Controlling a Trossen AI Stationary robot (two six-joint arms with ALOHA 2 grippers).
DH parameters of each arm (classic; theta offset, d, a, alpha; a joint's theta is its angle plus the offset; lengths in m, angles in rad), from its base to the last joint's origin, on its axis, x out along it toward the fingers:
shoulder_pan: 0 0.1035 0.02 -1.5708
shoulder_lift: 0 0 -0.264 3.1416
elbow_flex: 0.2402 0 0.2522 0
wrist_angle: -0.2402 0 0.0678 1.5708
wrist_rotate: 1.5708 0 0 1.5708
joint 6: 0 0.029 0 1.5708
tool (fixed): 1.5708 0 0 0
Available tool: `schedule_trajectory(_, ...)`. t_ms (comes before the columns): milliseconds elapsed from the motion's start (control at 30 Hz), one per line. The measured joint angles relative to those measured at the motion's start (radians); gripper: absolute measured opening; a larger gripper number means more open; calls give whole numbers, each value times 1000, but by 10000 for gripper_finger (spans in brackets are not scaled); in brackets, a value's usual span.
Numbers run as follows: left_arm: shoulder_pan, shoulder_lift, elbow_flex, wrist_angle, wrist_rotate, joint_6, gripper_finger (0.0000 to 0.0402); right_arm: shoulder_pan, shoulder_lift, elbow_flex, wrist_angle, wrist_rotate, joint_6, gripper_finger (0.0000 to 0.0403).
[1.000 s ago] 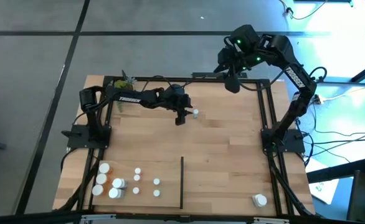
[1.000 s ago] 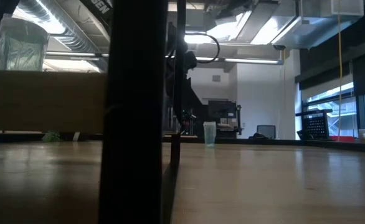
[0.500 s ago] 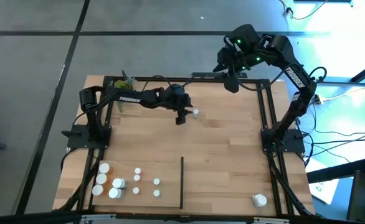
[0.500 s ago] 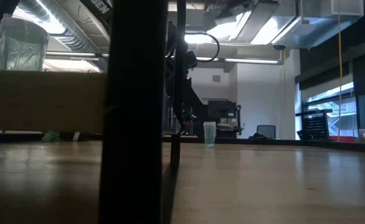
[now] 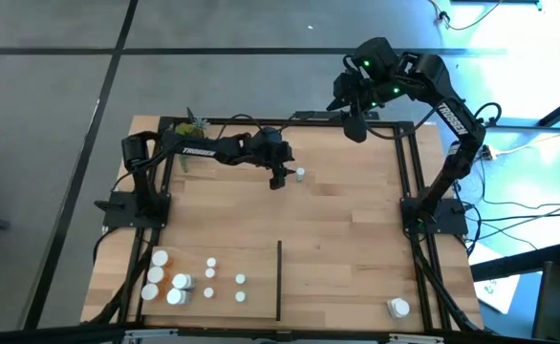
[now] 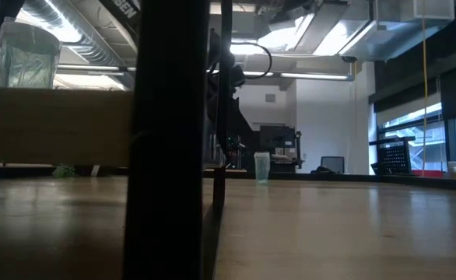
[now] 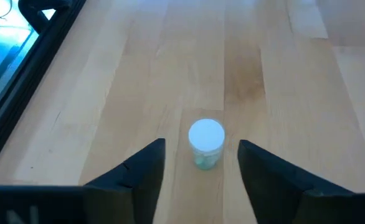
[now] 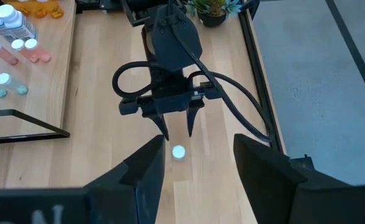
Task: Pick and place medicine bottles onto shelf by color
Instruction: Put the small blue pill bottle on the shelf aligned with the other small blue pill bottles
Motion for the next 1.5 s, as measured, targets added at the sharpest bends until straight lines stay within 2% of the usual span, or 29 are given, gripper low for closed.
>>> schedule_trajectory(133,8,0,0,4,-1,-1,232,0,0,0,0,0,0,193)
schedule_trajectory(267,13,0,0,-1,-3,25,249,0,0,0,0,0,0,193)
schedule_trajectory(867,-17,117,0,142,76,-23,251,0,0,0,0,1,0,193)
schedule_trajectory(1033,-28,117,0,173,3,-1,251,0,0,0,0,0,0,193)
schedule_trajectory(1367,-25,119,0,157,-2,-2,251,0,0,0,1,0,0,193)
schedule_trajectory(1500,-25,156,-2,159,9,-24,251,0,0,0,1,0,0,193)
